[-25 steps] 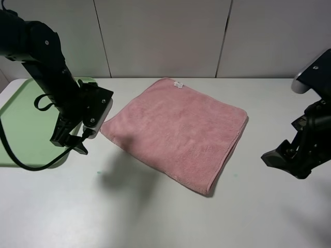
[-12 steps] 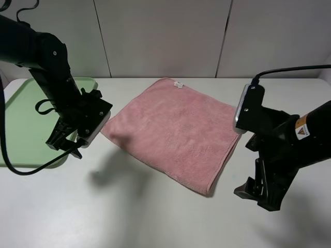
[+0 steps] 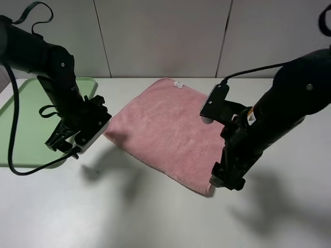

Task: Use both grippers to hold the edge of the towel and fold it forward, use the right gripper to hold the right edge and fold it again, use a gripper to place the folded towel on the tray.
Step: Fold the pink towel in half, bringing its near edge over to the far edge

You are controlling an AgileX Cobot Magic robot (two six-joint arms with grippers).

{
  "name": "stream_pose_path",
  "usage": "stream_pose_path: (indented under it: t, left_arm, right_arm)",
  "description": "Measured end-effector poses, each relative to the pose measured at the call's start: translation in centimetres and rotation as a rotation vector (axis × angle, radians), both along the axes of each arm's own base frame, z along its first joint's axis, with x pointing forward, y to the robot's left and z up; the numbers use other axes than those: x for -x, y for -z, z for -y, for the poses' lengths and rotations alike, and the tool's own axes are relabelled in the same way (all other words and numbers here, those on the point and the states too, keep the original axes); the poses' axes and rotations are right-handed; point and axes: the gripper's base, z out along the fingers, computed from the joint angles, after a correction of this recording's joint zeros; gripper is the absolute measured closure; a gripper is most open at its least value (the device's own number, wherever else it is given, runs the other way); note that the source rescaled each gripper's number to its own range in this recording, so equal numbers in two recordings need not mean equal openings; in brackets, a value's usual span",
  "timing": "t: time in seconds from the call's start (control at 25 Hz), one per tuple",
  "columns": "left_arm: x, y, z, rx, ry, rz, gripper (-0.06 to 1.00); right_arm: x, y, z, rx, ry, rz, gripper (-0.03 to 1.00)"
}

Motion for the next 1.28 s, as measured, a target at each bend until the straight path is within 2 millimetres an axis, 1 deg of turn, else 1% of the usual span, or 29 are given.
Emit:
stream_pose_path:
  t: [0.04, 0.2, 0.32, 0.48, 0.68, 0.84, 0.88, 1.08, 1.28]
  left_arm:
    - [-0.3, 0.4, -0.1, -0.023, 0.024, 0.002, 0.02]
    - [-1.4, 0.2, 0.1, -0.029, 0.035, 0.029, 0.03]
    - [-2.0, 0.4, 0.3, -0.019, 0.037, 0.053, 0.03]
    - [-2.2, 1.1, 0.4, -0.023, 0.044, 0.045, 0.04]
    - [-2.9, 1.4, 0.6, -0.022, 0.065, 0.06, 0.05]
    - [-3.1, 1.3, 0.7, -0.019, 0.073, 0.069, 0.05]
    - [-3.1, 1.3, 0.7, -0.018, 0.076, 0.071, 0.05]
    - [-3.2, 1.4, 0.7, -0.014, 0.078, 0.081, 0.05]
    - [-3.2, 1.4, 0.7, -0.013, 0.079, 0.083, 0.05]
  right_arm:
    - [-0.2, 0.4, -0.2, 0.008, 0.002, -0.011, -0.03]
    - [-0.4, 1.3, -0.5, 0.018, 0.006, -0.037, -0.03]
    - [-0.1, 1.4, -1.3, 0.01, -0.027, -0.019, -0.03]
    - [0.6, 1.3, -2.4, 0.015, -0.081, 0.014, -0.03]
    - [0.3, 1.4, -2.8, 0.02, -0.06, 0.026, -0.03]
    - [0.2, 2.1, -3.0, 0.031, -0.054, 0.014, -0.03]
    - [0.0, 3.0, -3.1, 0.041, -0.05, -0.002, -0.03]
    - [-0.1, 4.7, -3.4, 0.051, -0.027, -0.043, -0.03]
    - [0.9, 6.1, -4.8, 0.063, -0.079, -0.058, -0.03]
